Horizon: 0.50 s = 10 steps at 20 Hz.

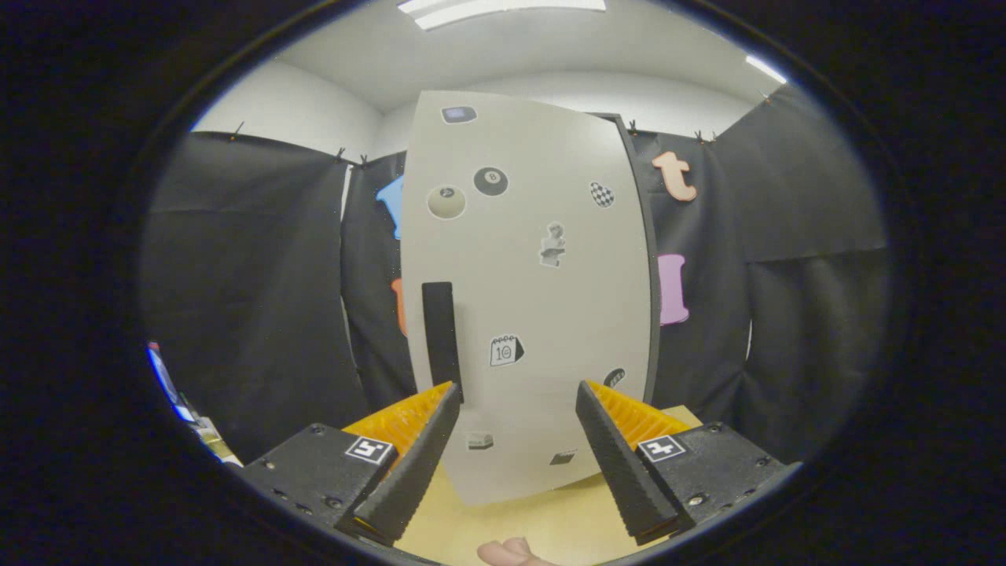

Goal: Open the shoe cabinet door, grab the shoes and put them into the shoe cabinet, then close the shoe cabinet door.

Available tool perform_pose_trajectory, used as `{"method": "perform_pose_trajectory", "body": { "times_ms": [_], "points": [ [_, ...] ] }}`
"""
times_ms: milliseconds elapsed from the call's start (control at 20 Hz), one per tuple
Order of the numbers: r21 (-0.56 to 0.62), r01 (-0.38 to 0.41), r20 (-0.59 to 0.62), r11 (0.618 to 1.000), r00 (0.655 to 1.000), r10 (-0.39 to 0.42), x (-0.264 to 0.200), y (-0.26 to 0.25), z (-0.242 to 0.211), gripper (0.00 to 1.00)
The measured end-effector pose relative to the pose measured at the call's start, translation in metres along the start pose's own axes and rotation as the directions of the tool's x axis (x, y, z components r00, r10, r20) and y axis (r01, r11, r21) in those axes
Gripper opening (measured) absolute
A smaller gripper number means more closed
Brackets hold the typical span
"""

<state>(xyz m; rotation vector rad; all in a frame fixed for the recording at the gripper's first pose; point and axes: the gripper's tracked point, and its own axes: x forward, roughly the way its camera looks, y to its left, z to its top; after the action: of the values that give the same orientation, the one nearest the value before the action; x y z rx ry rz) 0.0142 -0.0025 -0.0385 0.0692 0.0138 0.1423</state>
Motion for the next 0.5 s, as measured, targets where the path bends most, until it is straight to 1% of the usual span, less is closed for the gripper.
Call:
{"method": "perform_pose_trajectory", "body": {
  "times_ms": [100, 200, 250, 400, 500],
  "points": [
    [0.013, -0.012, -0.007, 1.000, 1.000, 0.012, -0.028, -0.006, -0.022, 0.98],
    [0.019, 0.009, -0.045, 1.000, 0.999, -0.008, -0.048, -0.023, -0.048, 0.98],
    [0.022, 0.029, -0.048, 0.999, 0.998, -0.028, -0.055, -0.033, -0.050, 0.98],
    [0.026, 0.091, 0.037, 0.995, 0.995, -0.092, -0.076, -0.064, -0.030, 0.98],
    [0.022, 0.107, 0.062, 0.994, 0.992, -0.108, -0.088, -0.078, -0.032, 0.98]
  ]
}}
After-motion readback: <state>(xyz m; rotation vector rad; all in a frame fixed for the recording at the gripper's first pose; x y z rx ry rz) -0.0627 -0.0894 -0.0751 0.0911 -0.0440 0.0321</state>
